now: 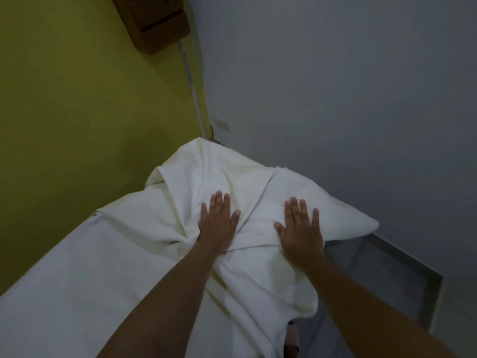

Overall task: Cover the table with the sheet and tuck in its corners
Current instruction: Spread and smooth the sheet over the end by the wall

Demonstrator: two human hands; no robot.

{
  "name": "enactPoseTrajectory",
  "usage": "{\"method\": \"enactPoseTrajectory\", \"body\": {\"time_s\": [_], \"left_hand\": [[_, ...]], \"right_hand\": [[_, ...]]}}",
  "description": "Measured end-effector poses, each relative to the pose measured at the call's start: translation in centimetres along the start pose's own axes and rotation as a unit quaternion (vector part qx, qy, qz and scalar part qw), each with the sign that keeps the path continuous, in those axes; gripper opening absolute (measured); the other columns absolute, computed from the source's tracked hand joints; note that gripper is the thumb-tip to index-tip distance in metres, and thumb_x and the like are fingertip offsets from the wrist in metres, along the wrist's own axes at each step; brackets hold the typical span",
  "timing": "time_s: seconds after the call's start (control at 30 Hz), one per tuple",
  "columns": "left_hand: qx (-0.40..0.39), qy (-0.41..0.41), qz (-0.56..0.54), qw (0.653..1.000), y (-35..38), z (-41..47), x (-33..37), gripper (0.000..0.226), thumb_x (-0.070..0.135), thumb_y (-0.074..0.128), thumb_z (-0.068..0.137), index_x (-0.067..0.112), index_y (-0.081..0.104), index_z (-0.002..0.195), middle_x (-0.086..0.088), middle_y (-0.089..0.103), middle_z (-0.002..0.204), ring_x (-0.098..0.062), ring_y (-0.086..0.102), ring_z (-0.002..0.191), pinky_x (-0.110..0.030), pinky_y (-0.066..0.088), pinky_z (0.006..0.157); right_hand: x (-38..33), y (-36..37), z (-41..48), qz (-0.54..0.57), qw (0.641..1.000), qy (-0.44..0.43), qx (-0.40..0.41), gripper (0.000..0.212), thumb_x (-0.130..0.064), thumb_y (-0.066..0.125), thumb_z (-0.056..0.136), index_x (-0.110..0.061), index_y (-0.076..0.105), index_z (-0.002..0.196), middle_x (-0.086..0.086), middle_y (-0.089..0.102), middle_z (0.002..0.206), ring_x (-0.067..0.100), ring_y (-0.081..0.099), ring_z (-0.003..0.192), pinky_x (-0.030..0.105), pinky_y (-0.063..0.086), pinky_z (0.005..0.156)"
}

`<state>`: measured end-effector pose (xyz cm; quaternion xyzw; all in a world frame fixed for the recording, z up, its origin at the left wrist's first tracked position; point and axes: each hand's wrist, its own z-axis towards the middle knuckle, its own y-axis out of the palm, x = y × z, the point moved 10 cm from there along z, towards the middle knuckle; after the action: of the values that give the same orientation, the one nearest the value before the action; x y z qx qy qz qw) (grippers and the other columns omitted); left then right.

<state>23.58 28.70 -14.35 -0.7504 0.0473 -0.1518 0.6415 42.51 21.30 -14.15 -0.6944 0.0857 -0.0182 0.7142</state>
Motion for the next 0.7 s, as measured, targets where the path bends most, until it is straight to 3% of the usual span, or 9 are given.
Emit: {"method": "enactPoseTrajectory", "body": {"time_s": [0.2,0.33,0.43,0.6,0.7], "left_hand": [[0.011,0.027,0.025,0.999,-1.8,3.6,-1.0,0.090,0.058,-0.012,0.078,0.012,0.009,0.152,-0.009,0.005,0.161,-0.022,0.003,0.149,-0.044,-0.001,0.118],[0.005,0.025,0.030,0.999,-1.8,4.3,-1.2,0.089,0.057,-0.010,0.080,0.009,0.011,0.152,-0.011,0.008,0.160,-0.024,0.006,0.149,-0.046,0.000,0.118],[0.013,0.014,0.022,1.000,-1.7,4.2,-0.6,0.086,0.056,-0.013,0.082,0.009,0.005,0.152,-0.009,0.003,0.161,-0.021,0.001,0.149,-0.044,-0.002,0.119],[0.031,0.077,0.005,0.997,-1.3,3.1,2.6,0.090,0.060,-0.022,0.086,0.009,0.013,0.151,-0.008,0.012,0.159,-0.022,0.010,0.148,-0.039,-0.002,0.117],[0.007,0.080,0.018,0.997,-0.5,3.6,2.8,0.095,0.062,-0.029,0.080,0.010,0.005,0.152,-0.006,0.005,0.161,-0.019,0.002,0.149,-0.037,-0.008,0.116]], "right_hand": [[4.2,-0.8,1.6,-0.023,1.000,0.006,0.015,0.071,-0.046,0.002,0.098,-0.003,0.039,0.141,0.015,0.037,0.149,0.033,0.033,0.138,0.054,0.007,0.113],[6.6,-1.3,2.2,-0.029,0.999,0.019,0.018,0.059,-0.034,0.025,0.093,-0.002,0.041,0.140,0.016,0.039,0.148,0.035,0.037,0.135,0.059,0.015,0.110],[4.6,-2.2,3.0,0.002,0.998,0.041,0.039,0.063,-0.026,0.029,0.082,0.002,0.045,0.135,0.020,0.044,0.143,0.039,0.040,0.133,0.060,0.021,0.109],[-2.4,-1.4,3.9,0.086,0.995,0.055,0.015,0.069,-0.048,0.012,0.093,-0.006,0.024,0.148,0.012,0.022,0.156,0.029,0.015,0.145,0.047,-0.002,0.115],[-2.1,0.2,4.3,0.041,0.998,0.051,-0.002,0.074,-0.054,0.016,0.093,-0.005,0.026,0.147,0.013,0.024,0.155,0.029,0.018,0.144,0.049,0.000,0.118]]}}
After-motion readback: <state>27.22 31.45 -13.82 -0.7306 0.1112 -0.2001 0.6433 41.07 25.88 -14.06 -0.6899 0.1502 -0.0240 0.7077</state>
